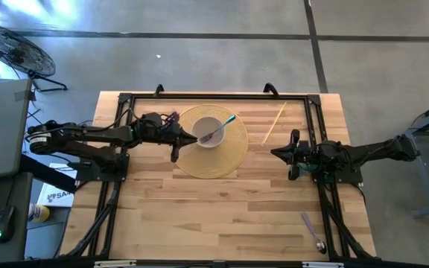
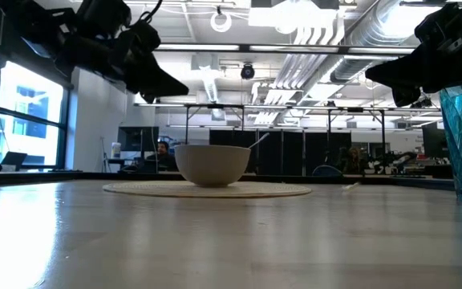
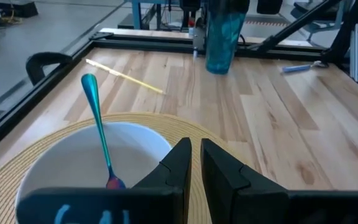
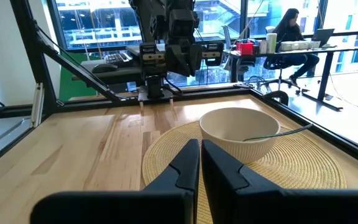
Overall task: Pick & Place Utensil
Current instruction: Adjust the brown mat on the table
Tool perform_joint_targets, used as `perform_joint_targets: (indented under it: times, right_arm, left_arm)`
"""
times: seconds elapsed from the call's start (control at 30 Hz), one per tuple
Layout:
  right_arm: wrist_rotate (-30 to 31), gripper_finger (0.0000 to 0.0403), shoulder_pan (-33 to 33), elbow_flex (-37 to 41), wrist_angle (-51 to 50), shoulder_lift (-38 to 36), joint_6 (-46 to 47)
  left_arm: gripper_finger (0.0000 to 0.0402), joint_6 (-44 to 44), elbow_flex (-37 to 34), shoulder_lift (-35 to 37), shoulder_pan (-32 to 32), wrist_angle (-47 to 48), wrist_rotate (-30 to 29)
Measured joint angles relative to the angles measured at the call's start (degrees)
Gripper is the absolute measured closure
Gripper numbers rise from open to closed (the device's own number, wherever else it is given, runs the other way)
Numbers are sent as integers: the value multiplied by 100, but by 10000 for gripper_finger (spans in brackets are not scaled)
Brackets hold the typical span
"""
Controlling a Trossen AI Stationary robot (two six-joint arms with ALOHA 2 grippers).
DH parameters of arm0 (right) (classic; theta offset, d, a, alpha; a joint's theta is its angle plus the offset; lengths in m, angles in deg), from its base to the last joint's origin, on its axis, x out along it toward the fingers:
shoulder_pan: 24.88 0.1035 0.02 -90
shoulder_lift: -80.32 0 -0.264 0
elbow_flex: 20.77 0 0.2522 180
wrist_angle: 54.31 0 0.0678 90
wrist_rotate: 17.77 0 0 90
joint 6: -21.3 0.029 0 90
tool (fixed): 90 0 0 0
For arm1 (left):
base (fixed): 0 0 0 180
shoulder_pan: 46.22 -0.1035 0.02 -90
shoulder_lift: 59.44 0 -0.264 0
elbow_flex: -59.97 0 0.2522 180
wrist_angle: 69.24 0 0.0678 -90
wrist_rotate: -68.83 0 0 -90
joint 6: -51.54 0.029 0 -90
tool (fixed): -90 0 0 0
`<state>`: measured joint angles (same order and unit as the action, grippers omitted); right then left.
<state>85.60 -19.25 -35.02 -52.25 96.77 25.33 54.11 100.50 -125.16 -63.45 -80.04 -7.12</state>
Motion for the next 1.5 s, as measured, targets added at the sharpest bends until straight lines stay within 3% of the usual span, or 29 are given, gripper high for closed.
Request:
perform_joint_targets:
  times: [0.53,0.83,1.07,1.23,1.37,1.5]
  right_arm:
    - [-2,391,0,2,2,0,0]
    - [0,391,2,2,4,0,0]
    - [0,391,1,1,0,0,0]
    - [-1,391,1,0,-1,0,0]
    - [-1,391,0,1,-3,0,0]
    - [0,391,0,2,-5,0,0]
  left_arm:
    - [369,472,98,-2,-2,-73,-211]
    - [369,95,1060,-7,-28,1513,-777]
    - [370,-381,1771,73,-599,1680,-124]
    - [369,-483,2165,70,-649,2009,-157]
    - [370,-441,2188,70,-638,2264,-143]
    - [370,-346,2171,33,-560,2575,281]
